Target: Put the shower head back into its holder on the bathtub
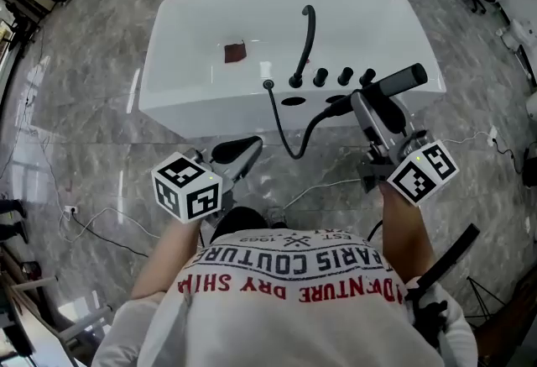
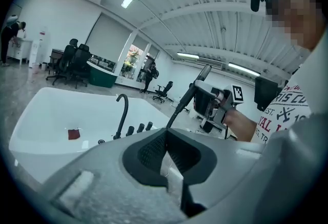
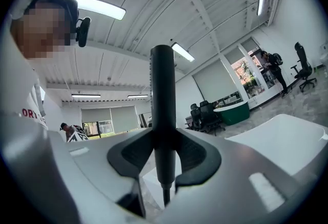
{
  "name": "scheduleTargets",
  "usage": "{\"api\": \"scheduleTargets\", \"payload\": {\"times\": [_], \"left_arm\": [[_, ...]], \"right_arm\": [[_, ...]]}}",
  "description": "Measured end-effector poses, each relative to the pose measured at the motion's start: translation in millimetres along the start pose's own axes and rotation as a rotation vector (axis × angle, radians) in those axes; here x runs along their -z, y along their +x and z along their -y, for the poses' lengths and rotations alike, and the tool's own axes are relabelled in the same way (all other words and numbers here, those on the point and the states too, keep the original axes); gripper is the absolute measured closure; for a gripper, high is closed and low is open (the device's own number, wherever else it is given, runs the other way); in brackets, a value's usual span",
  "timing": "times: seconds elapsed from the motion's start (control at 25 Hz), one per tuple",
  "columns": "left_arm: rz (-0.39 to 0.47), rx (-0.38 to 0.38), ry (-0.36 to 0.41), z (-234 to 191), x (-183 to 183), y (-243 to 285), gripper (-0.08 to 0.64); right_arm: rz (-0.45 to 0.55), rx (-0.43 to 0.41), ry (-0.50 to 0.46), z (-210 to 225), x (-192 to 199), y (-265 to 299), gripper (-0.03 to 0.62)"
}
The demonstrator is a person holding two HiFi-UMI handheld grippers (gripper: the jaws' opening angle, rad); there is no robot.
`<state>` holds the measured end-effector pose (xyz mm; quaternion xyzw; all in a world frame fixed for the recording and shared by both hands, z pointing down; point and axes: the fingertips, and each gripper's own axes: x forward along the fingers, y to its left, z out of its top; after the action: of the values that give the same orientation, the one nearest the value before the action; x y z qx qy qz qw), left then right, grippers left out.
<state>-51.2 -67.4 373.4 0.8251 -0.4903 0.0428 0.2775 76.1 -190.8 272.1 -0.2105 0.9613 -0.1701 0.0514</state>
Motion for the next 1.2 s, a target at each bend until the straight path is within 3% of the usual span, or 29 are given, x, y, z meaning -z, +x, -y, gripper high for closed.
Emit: {"api": "scheduleTargets", "payload": {"times": [0.12, 0.24, 0.44, 0.68, 0.76, 0.88, 1.08, 1.2], "left_arm": [[-0.003, 0.030, 0.041, 1.3, -8.1, 18.9, 0.557], [-0.080, 0.082, 0.102, 1.2, 9.5, 38.6, 0.557], [-0.159, 0.195, 0.086, -5.0, 34.6, 74.1, 0.557], [-0.330, 0.249, 0.248, -26.0, 80.9, 123.9, 0.554], [-0.370, 0.261, 0.242, -34.0, 102.6, 141.7, 0.454], [-0.426, 0.300, 0.242, -33.9, 129.6, 168.9, 0.404], [-0.502, 0.315, 0.437, -41.1, 169.9, 202.8, 0.341], [-0.526, 0.328, 0.480, -39.7, 187.7, 222.8, 0.328]], "right_arm": [[0.024, 0.008, 0.005, 9.9, -16.4, -7.7, 0.453], [0.045, 0.040, 0.002, 14.7, -22.3, -22.8, 0.453], [0.086, 0.108, 0.007, 27.8, -28.6, -39.4, 0.453], [0.081, 0.155, -0.023, 47.5, -37.4, -39.2, 0.453], [0.080, 0.181, -0.019, 60.2, -34.3, -33.9, 0.453], [0.084, 0.230, 0.017, 76.0, -27.0, -36.9, 0.453], [0.088, 0.239, 0.043, 74.5, -32.3, -34.9, 0.453], [0.098, 0.235, 0.024, 65.9, -45.4, -38.5, 0.453]]}}
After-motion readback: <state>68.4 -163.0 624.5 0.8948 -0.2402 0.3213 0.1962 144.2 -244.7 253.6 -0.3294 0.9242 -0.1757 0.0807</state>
